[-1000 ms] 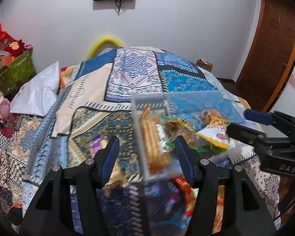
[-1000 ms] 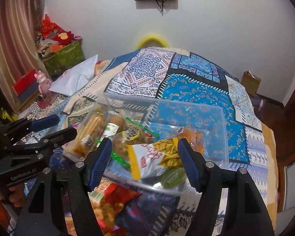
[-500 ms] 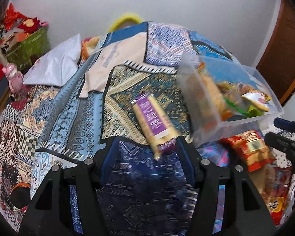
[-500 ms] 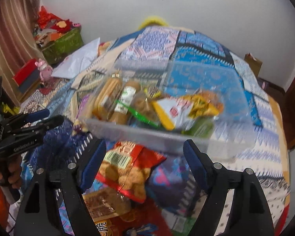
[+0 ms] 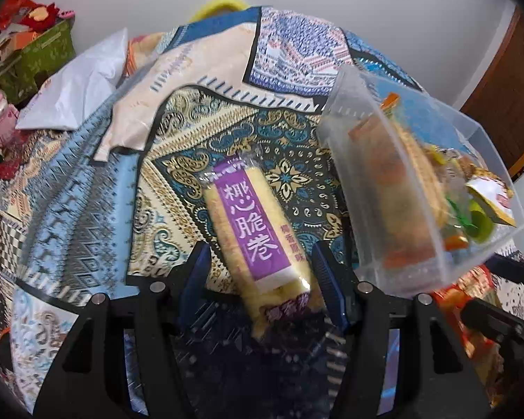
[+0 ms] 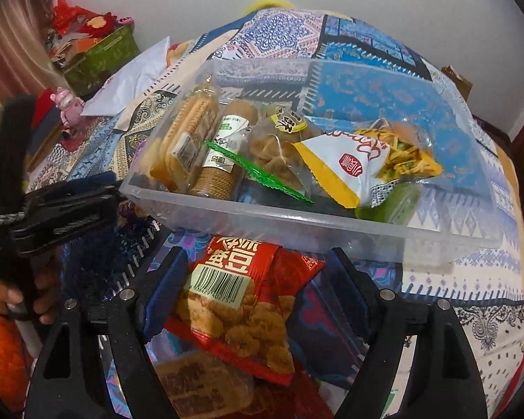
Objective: Organize snacks
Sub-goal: 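Grasp the purple-labelled wafer roll with the left tool, then grasp the red barcoded snack bag with the right tool while the left lifts the wafer roll, then lower the wafer roll into the box with the left tool while the right drops the red bag in, then move both open tools back toward the remaining snacks beside the box, then grasp the red cartoon chip bag with the left tool while the right grasps the yellow pastry tray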
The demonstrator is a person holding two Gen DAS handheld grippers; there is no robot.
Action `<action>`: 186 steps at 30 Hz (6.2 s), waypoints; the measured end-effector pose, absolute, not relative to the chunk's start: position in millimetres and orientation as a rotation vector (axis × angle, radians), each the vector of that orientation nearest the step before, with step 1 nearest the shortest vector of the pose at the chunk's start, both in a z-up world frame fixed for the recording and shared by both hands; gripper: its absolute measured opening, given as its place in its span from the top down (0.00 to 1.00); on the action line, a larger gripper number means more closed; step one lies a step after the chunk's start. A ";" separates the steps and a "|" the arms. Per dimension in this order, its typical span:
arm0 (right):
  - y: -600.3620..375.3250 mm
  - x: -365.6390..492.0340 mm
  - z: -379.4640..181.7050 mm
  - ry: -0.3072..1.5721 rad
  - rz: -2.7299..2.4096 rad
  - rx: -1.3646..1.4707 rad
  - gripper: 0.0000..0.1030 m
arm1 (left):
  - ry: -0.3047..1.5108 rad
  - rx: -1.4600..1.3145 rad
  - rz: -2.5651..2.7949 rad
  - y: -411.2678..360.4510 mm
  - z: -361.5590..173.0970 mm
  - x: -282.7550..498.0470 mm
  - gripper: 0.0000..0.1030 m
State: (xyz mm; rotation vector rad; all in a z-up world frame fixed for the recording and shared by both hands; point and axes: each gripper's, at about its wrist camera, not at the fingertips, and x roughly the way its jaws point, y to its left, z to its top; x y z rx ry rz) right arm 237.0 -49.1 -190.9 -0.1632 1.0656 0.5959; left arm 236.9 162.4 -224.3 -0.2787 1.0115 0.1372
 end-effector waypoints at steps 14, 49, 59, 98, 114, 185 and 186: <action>-43.4 238.4 -204.4 1.110 0.625 -0.141 0.21 | 0.997 -0.258 0.146 155.3 -232.3 222.6 0.55; -85.5 196.3 -148.3 0.893 0.650 -0.117 0.57 | 0.735 -0.194 0.068 109.8 -103.4 127.2 0.56; -109.6 210.7 -113.6 0.774 0.622 -0.065 0.57 | 0.693 -0.187 0.013 79.3 -84.5 155.7 0.56; -85.5 317.2 -140.6 0.856 0.592 -0.095 0.47 | 0.836 -0.193 -0.019 57.2 -142.1 276.8 0.50; -140.6 238.5 -84.3 0.730 0.581 -0.046 0.47 | 0.738 -0.147 -0.020 44.1 -76.9 183.6 0.44; -246.0 133.2 -174.4 0.874 0.547 0.107 0.28 | 0.938 0.011 -0.110 -65.7 -168.0 103.6 0.68; -245.4 134.5 -171.6 0.868 0.548 0.109 0.28 | 0.926 0.009 -0.114 -65.3 -164.1 101.4 0.68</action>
